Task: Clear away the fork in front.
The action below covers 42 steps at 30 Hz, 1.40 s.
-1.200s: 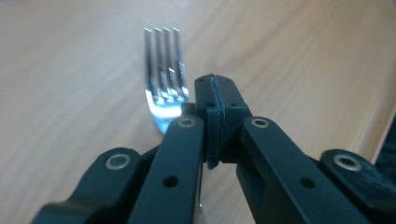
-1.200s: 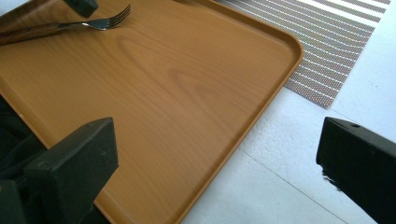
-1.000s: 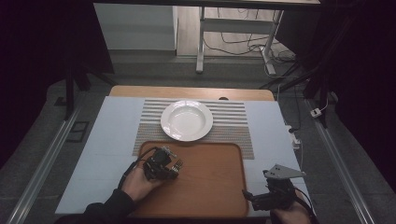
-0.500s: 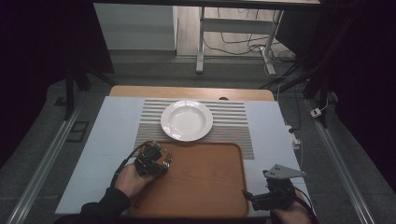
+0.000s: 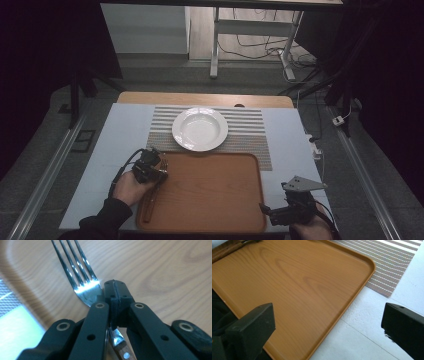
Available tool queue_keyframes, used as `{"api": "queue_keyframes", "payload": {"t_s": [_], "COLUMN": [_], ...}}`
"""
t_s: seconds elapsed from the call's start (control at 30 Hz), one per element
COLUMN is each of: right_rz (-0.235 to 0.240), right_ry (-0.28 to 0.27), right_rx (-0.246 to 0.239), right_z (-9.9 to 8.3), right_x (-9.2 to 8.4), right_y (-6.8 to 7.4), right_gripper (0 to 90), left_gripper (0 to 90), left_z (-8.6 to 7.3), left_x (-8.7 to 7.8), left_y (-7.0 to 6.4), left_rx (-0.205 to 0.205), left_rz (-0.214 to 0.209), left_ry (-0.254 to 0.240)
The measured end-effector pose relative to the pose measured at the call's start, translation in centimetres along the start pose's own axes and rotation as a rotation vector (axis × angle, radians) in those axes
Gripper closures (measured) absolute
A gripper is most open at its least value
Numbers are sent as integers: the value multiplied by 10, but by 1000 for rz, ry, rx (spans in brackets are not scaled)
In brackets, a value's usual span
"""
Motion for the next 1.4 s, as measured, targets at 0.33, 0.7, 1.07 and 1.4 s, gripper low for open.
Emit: {"api": "queue_keyframes", "payload": {"t_s": [0.33, 0.7, 1.07, 1.4], "right_rz": [0, -2, -3, -3], "right_ry": [-4, -7, -7, -7], "right_rx": [5, 9, 6, 6], "right_z": [0, 0, 0, 0], "right_x": [0, -1, -1, 0], "right_y": [0, 0, 0, 0], "right_gripper": [0, 0, 0, 0], "left_gripper": [833, 615, 342, 230], "left_z": [0, -2, -8, -23], "left_x": [-7, -26, -55, -73], "left_y": [4, 5, -9, -19], "left_rx": [-1, 41, 112, 123], "left_rz": [-2, -13, -43, -74], "left_ry": [-38, -154, -279, -333]}}
Point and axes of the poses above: each handheld gripper's, and its own axes: x roughly forward along the jaws, z roughly out of its top, y roughly to its left, the point moved 8 cm from there along x, roughly forward along the jaws, and after that the axes turned 7 degrees about y, right-handed, at the moved point
